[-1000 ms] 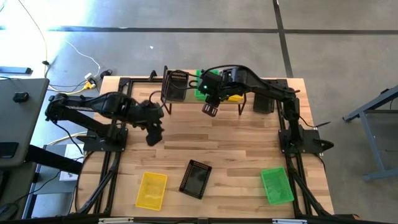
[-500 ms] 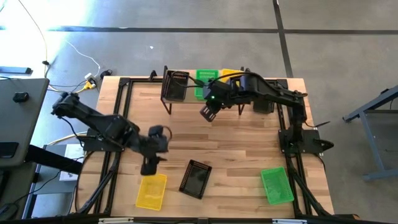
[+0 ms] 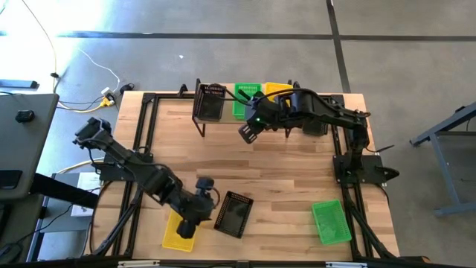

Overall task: Stack baskets on shelf by color
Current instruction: Stack the bottom black bin on top of the other black bin on the shelf

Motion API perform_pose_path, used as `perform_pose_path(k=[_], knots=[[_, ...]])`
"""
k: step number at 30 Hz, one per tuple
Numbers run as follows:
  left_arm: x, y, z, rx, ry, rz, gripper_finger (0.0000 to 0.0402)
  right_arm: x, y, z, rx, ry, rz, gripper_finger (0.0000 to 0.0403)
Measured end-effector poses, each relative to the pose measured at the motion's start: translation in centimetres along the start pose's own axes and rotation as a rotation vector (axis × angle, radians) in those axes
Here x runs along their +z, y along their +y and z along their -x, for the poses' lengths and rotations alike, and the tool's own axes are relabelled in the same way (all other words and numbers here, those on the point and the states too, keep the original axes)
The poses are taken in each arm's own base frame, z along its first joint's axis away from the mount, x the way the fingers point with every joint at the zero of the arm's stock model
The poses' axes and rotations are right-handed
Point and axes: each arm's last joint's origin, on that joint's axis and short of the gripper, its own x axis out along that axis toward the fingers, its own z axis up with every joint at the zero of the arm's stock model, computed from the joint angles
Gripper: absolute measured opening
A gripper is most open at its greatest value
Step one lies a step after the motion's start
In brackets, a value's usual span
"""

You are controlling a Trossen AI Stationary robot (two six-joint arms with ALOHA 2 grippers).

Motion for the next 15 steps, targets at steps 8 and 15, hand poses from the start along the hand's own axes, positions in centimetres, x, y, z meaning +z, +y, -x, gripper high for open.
perform_pose_path(k=[8, 15], knots=[[0.2, -0.9, -3.4, -0.010, 0.005, -0.019, 0.0161, 0.8, -0.9, -0.5, -0.011, -0.013, -0.003, 0.0114], [0.1, -1.8, -6.7, -0.026, 0.013, -0.071, 0.0161, 1.1, -1.3, -0.7, -0.015, -0.010, 0.005, 0.0114]])
